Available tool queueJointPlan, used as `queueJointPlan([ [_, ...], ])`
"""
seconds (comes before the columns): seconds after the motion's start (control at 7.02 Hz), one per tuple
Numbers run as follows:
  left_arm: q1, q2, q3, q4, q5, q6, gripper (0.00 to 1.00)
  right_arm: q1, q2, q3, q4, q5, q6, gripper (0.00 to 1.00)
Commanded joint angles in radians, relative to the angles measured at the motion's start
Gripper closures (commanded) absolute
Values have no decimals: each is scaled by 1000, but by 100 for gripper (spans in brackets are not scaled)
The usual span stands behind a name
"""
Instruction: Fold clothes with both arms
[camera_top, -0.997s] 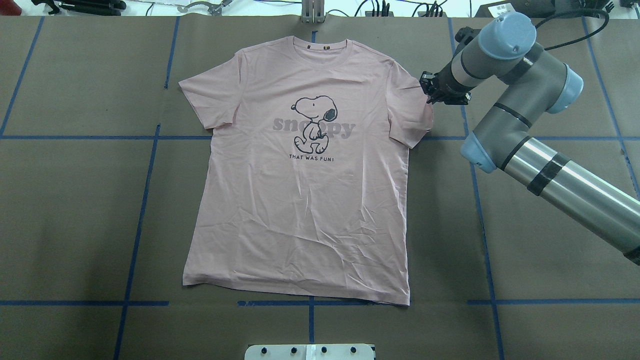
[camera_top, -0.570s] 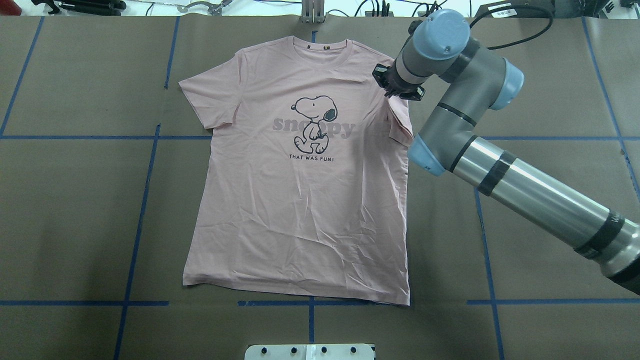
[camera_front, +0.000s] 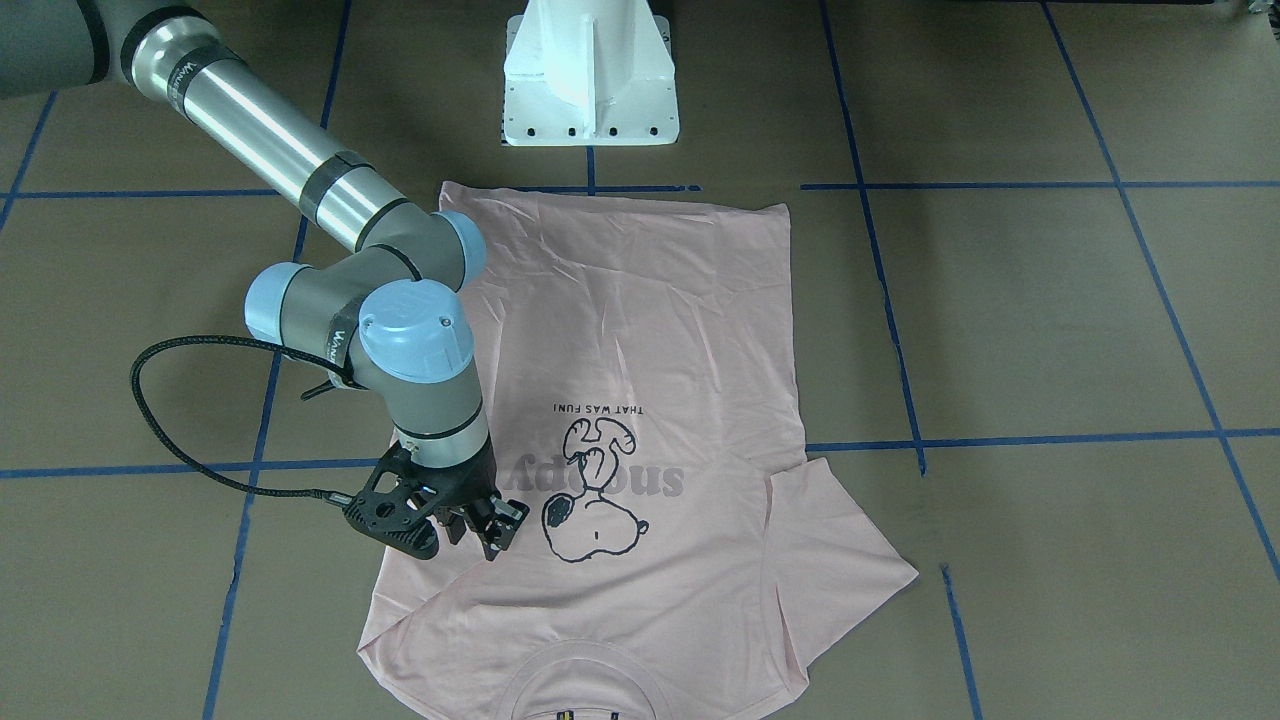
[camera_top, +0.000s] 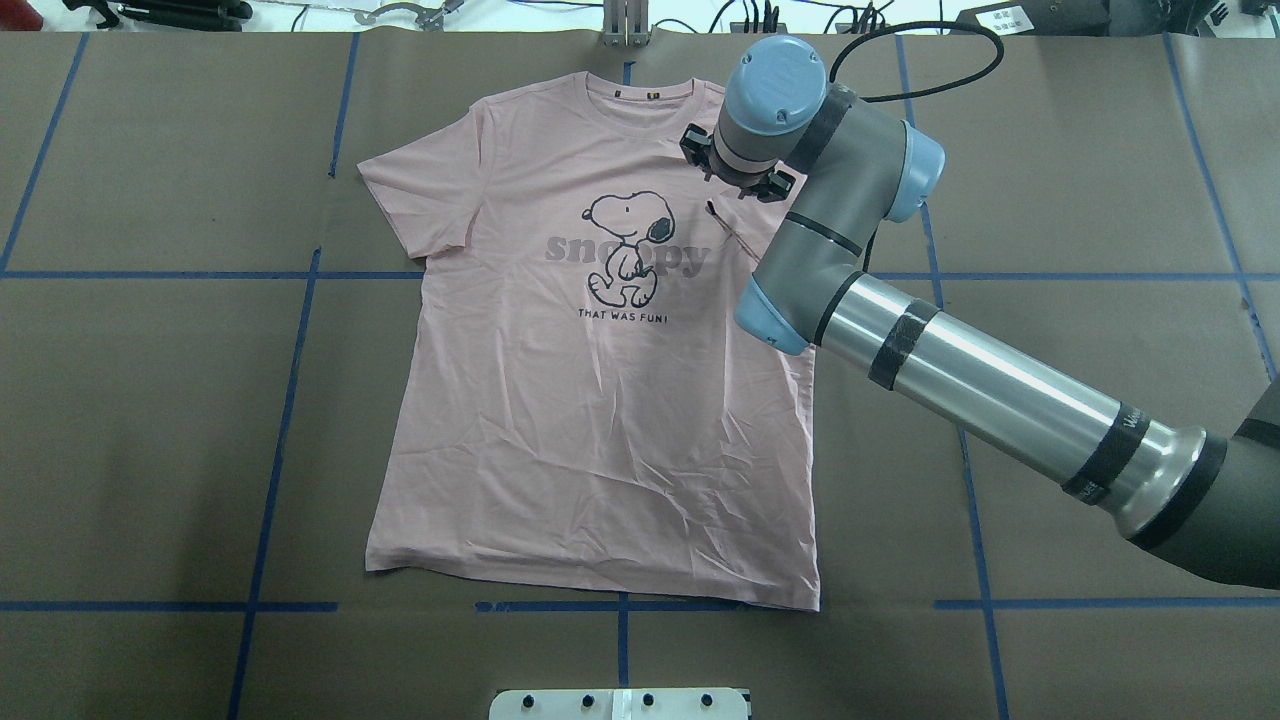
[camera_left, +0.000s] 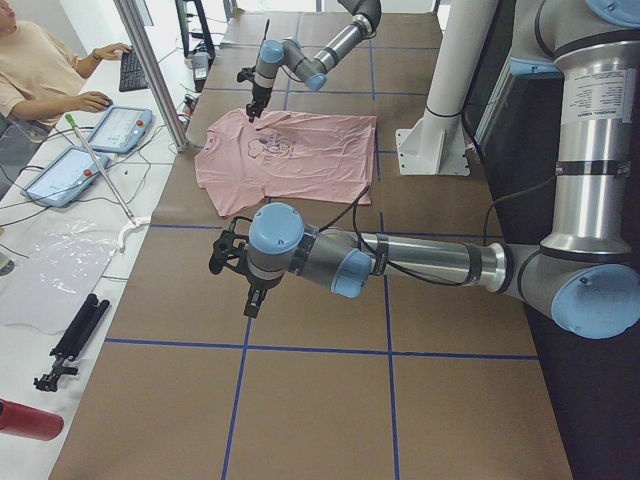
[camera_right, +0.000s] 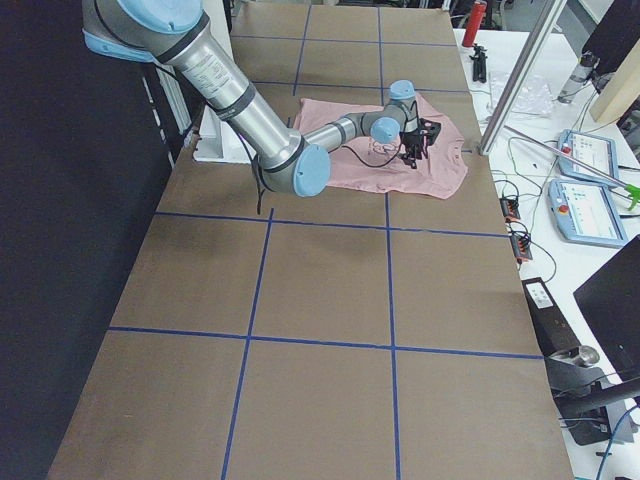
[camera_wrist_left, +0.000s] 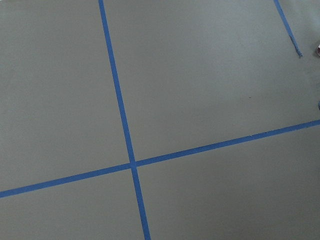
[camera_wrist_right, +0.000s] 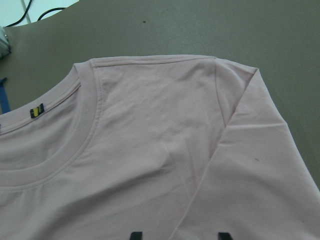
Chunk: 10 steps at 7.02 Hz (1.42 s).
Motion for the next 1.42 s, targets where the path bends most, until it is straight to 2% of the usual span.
queueJointPlan([
  [0.0, 209, -91, 14, -198, 12, -376, 0, 1, -59, 149, -8, 25, 0, 0],
  [0.14, 263, -174, 20, -197, 21, -541, 0, 10, -148, 295, -18, 90, 2, 0],
  [0.28, 364, -251, 18, -197, 93, -685, 0, 39, -247, 410, -19, 147, -7, 0],
  [0.43, 493, -339, 44, -196, 223, -860, 0, 79, -311, 458, -15, 210, -18, 0],
  [0.57, 582, -457, 148, -200, 329, -962, 0, 111, -380, 504, -13, 243, -80, 0],
  [0.71, 622, -559, 284, -205, 388, -987, 0, 143, -442, 540, -9, 281, -178, 0],
  [1.0, 685, -692, 494, -228, 547, -983, 2, 160, -507, 604, -5, 318, -214, 0],
  [1.14, 686, -745, 641, -320, 611, -978, 6, 159, -556, 665, -5, 317, -214, 0],
  [1.28, 683, -745, 664, -359, 702, -977, 10, 160, -579, 701, -5, 312, -207, 0],
])
